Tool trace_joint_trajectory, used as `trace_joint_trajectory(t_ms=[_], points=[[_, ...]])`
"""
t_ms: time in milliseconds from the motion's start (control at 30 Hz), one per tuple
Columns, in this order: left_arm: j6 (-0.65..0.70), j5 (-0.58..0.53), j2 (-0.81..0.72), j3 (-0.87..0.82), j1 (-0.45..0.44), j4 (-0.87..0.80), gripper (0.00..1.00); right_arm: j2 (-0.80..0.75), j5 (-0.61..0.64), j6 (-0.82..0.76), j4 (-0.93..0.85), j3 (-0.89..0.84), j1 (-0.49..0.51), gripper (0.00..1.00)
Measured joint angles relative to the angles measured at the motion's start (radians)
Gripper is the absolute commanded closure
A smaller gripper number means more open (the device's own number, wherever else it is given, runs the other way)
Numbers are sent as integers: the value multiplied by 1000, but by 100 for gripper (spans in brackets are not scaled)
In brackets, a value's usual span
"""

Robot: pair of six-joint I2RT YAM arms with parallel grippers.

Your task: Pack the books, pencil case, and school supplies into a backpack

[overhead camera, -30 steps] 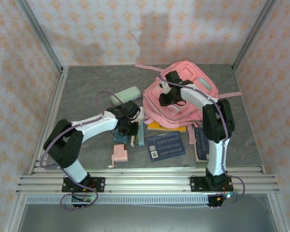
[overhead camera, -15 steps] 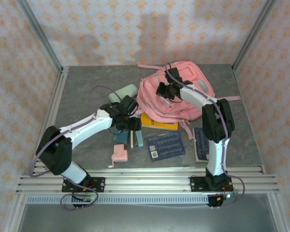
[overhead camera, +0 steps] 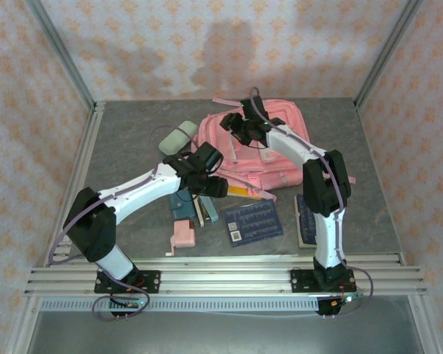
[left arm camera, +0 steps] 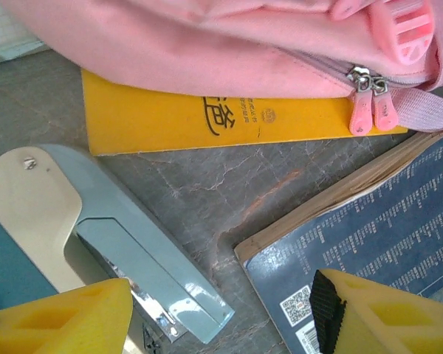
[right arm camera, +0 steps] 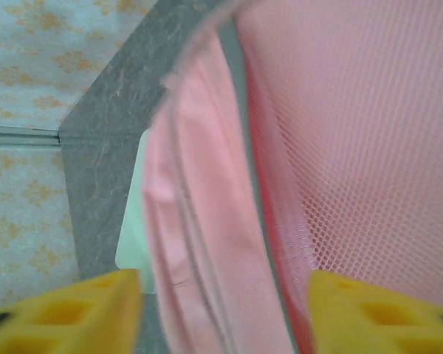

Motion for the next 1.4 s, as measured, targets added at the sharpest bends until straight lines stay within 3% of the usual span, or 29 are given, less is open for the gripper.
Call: trace_joint_trajectory(t_ms=[133, 200, 433, 667, 900, 1133, 1400], points=[[21, -2, 47, 42, -24, 3, 34, -87, 95, -79, -63, -55, -1, 62], [26, -2, 70, 59, -42, 17, 35, -177, 138, -95, -77, -138, -10, 69], [18, -26, 239, 169, -127, 36, 38, -463, 236, -99, -93, -450, -88, 76], [-1, -70, 422, 310, -174, 48, 40, -514, 250, -81, -93, -639, -146, 80], [-19, -110, 510, 406, -174, 47, 42, -540, 234, -79, -77, -679, -164, 87], [-27, -143, 568, 481, -174, 29, 62, -541, 216, -79, -55, -716, -165, 91], [-28, -162, 557, 438, -164, 56, 78, -556, 203, -86, -52, -740, -177, 95]])
